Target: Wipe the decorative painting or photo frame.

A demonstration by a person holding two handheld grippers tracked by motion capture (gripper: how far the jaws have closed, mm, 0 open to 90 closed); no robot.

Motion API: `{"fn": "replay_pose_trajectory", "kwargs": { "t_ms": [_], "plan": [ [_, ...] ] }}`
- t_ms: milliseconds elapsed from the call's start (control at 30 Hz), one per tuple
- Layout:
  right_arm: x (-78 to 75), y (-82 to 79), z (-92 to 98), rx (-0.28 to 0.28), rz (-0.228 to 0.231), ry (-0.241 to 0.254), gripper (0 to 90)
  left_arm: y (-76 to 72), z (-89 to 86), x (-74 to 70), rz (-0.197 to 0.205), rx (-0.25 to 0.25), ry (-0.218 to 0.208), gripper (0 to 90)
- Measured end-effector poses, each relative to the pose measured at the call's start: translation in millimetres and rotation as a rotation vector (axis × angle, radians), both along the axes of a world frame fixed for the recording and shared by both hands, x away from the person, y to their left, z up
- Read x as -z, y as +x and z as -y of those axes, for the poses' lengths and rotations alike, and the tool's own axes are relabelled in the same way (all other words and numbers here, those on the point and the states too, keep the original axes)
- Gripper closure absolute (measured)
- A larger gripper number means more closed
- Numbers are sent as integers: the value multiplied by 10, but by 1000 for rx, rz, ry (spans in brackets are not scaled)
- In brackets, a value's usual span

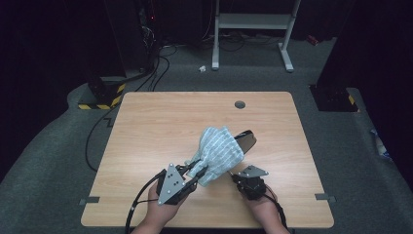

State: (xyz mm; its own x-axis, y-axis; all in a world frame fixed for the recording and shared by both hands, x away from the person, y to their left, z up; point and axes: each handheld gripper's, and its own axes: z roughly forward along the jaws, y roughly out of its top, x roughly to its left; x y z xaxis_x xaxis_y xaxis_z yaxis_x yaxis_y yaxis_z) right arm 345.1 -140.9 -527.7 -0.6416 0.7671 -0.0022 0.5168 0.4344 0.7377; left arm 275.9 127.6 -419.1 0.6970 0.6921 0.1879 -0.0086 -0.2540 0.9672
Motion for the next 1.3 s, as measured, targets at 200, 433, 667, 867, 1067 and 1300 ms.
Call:
{"fn": "replay_pose_trajectory", "kwargs": {
  "t_ms": [200,433,667,867,1067,1300],
  "plan": [
    [1,-2,-4,1,4,-3,881,-4,-69,200,-48,-14,13,726],
    [0,-1,-6,1,5,-5,881,0,-97,322,-85,-25,30,726],
    [1,-3,-8,4,0,-1,881,-21,-9,40,-25,-3,3,723],
    [0,8,-4,0,2,0,880,112,261,-346,34,16,35,722],
    [1,14,-4,-1,7,0,881,287,439,-479,24,31,38,721],
    [1,11,-4,-2,7,-4,880,148,256,-327,21,27,30,722]
  ]
}}
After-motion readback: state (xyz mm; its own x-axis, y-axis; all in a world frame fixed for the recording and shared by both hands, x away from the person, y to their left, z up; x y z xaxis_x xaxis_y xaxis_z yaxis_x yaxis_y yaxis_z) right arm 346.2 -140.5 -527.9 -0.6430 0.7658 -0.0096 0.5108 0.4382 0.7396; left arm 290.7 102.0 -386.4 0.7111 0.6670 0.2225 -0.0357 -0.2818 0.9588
